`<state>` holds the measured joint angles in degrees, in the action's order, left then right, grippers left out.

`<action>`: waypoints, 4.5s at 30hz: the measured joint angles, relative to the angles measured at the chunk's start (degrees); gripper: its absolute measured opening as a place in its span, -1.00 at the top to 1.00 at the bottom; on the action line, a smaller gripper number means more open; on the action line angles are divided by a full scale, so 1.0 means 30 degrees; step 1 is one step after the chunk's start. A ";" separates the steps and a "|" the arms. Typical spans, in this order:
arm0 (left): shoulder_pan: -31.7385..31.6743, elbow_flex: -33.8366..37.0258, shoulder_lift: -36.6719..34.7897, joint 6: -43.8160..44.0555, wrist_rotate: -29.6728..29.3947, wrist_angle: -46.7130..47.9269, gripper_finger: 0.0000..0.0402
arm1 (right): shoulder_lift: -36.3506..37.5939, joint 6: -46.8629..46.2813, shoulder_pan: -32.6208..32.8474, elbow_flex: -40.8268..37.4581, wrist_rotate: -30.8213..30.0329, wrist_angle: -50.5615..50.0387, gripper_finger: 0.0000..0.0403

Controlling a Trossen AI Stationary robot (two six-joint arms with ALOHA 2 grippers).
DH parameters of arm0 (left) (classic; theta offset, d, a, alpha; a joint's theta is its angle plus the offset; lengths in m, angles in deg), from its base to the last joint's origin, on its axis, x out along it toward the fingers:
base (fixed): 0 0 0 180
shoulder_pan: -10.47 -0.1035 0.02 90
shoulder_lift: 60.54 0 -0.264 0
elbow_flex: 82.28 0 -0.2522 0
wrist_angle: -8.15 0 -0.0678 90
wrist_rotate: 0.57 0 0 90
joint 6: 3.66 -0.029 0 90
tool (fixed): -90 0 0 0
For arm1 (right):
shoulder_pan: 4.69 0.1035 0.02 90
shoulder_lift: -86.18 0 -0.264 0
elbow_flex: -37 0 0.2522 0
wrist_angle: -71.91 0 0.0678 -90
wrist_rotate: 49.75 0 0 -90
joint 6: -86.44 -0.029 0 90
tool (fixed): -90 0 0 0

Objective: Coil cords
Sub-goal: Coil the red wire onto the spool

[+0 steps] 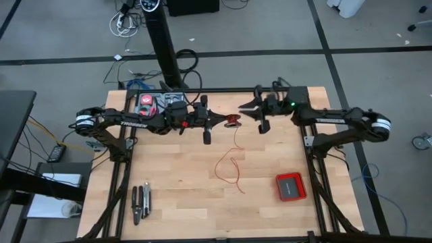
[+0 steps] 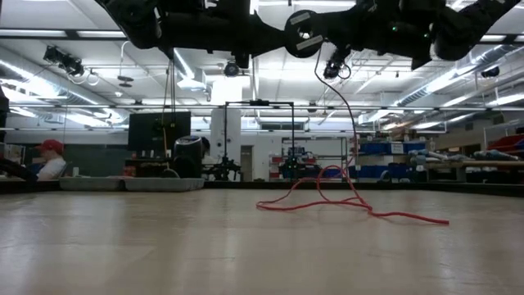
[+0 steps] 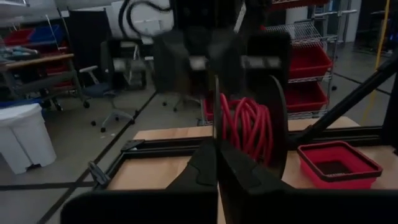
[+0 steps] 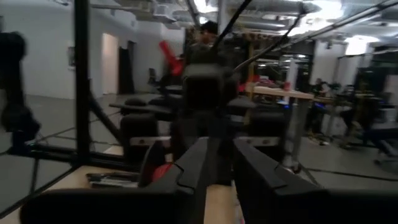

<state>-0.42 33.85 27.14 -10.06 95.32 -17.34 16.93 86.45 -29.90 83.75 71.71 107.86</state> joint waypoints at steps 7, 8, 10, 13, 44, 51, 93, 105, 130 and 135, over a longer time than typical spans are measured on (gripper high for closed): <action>0.0015 0.0000 0.0000 0.0279 -0.0437 0.0203 1.00 | 0.3790 0.0136 -0.0977 0.0014 0.0627 -0.4136 0.60; 0.0015 0.0000 0.0000 0.0281 -0.0659 0.0228 1.00 | 0.4090 0.0310 -0.0971 0.0022 0.0621 -0.4949 0.61; 0.0015 0.0000 0.0000 0.0291 -0.1156 0.0298 1.00 | 0.4412 0.0669 -0.0752 0.0022 0.0556 -0.6458 0.61; 0.0007 0.0000 -0.0028 0.0536 -0.1918 0.0304 1.00 | 0.4460 0.1025 -0.0120 0.0022 0.0467 -0.8056 0.62; 0.0412 0.0000 -0.0532 0.0847 -0.8869 -0.1663 1.00 | 0.0645 0.3515 0.7898 0.0028 -1.8051 -0.8110 0.63; 0.0641 0.0000 -0.0532 0.0837 -0.9339 -0.1773 1.00 | -0.0320 0.2421 0.8536 0.0605 -1.8196 -0.8498 0.61; 0.0918 0.0000 -0.0517 0.1016 -0.9391 -0.2074 1.00 | -0.2163 0.0845 0.8997 0.0597 -1.8197 -0.9527 0.97; 0.0882 0.0000 -0.0517 0.3642 -0.9530 -0.2459 1.00 | -0.4882 0.4108 0.8226 0.3710 -1.7525 -0.9485 0.99; 0.0882 -0.0007 -0.0517 0.4343 -1.0812 -0.0355 1.00 | -0.4370 0.8081 0.8319 0.9285 -1.9246 -1.6589 1.00; 0.0882 -0.0007 -0.0517 0.3837 -1.0812 -0.0034 1.00 | -0.3508 0.8081 0.8334 0.9289 -1.9854 -1.6736 1.00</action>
<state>2.22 33.83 25.59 1.45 62.89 -17.44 6.41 110.69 -4.90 111.62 12.14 57.65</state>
